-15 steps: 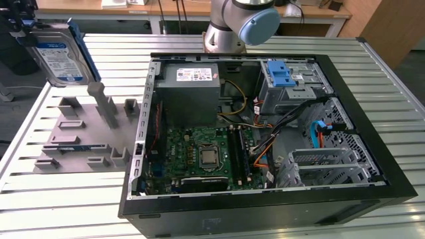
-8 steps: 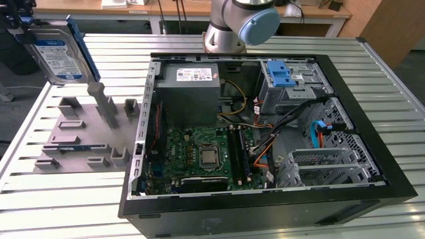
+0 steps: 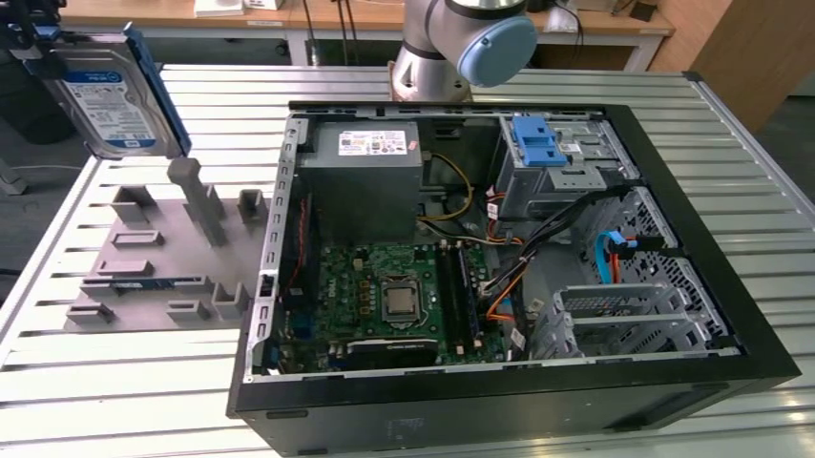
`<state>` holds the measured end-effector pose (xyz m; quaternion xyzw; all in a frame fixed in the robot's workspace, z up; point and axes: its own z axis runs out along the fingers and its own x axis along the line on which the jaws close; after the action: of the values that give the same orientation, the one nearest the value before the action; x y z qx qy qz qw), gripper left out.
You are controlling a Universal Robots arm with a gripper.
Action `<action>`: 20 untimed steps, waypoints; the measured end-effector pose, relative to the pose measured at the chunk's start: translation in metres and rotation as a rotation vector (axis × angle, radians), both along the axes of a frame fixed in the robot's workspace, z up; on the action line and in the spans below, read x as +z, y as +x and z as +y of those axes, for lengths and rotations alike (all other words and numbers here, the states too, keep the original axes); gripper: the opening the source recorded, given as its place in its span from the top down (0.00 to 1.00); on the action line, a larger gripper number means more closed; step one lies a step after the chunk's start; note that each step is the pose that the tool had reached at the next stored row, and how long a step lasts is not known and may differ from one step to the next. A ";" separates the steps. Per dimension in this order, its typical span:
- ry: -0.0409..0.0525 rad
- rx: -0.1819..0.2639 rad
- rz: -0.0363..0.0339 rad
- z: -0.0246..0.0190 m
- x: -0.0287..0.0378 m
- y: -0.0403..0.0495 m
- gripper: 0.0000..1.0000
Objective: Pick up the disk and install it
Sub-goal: 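Pick up the disk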
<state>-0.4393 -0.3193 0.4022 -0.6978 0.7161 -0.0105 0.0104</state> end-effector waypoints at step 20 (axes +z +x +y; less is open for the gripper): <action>0.0000 0.000 -0.0033 0.0000 0.0149 0.0000 0.64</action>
<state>-0.4393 -0.3193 0.4171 -0.6978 0.7161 -0.0117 0.0116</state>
